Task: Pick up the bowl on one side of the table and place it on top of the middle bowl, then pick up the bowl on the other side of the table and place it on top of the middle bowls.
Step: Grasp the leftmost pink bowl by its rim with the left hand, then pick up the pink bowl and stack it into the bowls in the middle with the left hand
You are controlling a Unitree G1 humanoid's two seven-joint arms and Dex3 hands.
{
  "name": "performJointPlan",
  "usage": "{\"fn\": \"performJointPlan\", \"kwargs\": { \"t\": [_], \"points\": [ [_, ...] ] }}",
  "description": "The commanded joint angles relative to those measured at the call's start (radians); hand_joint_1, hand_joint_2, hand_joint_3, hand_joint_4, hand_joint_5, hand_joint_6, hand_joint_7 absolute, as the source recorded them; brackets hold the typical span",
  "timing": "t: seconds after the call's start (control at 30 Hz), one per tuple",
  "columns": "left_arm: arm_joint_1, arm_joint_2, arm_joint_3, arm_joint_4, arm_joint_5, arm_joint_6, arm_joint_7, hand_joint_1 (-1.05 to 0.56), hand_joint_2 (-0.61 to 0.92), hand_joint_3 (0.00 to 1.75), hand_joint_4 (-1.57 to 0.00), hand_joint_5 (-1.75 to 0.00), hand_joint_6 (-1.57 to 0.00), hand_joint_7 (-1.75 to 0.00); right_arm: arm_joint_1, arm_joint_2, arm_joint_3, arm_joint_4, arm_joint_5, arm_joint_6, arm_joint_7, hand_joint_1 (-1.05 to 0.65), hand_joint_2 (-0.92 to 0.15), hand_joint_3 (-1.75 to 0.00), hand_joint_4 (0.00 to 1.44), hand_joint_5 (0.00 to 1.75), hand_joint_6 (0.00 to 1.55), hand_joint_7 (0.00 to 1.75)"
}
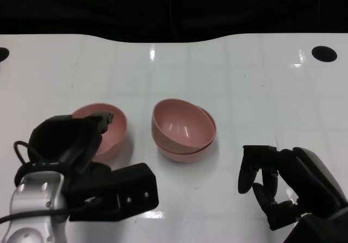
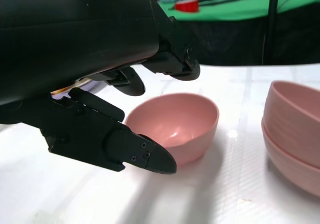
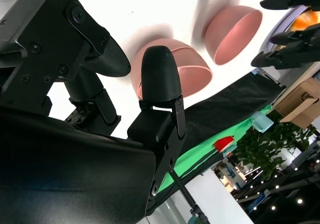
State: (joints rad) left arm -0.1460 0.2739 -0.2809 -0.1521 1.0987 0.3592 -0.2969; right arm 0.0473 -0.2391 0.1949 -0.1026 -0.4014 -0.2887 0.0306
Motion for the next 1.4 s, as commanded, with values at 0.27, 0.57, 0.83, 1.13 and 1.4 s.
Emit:
{"fn": "performJointPlan", "kwargs": {
  "t": [0.27, 0.57, 0.83, 1.13, 1.4],
  "points": [
    [-0.17, -0.003, -0.106, 0.291, 0.018, 0.057, -0.004, -0.55, 0.92, 0.04, -0.52, -0.15, -0.44, -0.01, 0.012, -0.002, -0.011, -0.016, -0.007, 0.0, -0.012, -0.03, -0.12, -1.67, 0.96, 1.75, 0.82, 1.53],
    [-0.264, 0.007, -0.159, 0.487, -0.047, 0.008, 0.022, -0.42, 0.92, 0.1, -0.76, -0.24, -0.61, -0.07, 0.018, 0.004, -0.008, -0.03, -0.022, 0.007, -0.02, -0.03, -0.12, -1.67, 0.96, 1.75, 0.82, 1.52],
    [-0.281, 0.027, -0.168, 0.527, -0.104, -0.047, 0.087, -0.39, 0.92, 0.41, -0.73, -1.39, -0.91, -0.08, 0.011, 0.008, -0.007, -0.023, -0.016, 0.006, -0.02, -0.04, -0.12, -1.69, 0.96, 1.75, 0.82, 1.53],
    [-0.252, 0.061, -0.134, 0.437, -0.135, -0.073, 0.187, -0.34, 0.92, 0.33, -0.75, -1.74, -1.07, -0.2, 0.013, 0.004, -0.01, -0.023, -0.016, 0.003, -0.02, -0.04, -0.11, -1.7, 0.97, 1.75, 0.82, 1.53],
    [-0.243, 0.091, -0.114, 0.326, -0.137, -0.067, 0.178, -0.32, 0.92, 0.19, -0.75, -1.75, -0.79, -0.78, 0.012, 0.003, -0.011, -0.014, -0.008, -0.007, -0.021, -0.03, -0.11, -1.69, 0.96, 1.75, 0.82, 1.53]
  ]
}}
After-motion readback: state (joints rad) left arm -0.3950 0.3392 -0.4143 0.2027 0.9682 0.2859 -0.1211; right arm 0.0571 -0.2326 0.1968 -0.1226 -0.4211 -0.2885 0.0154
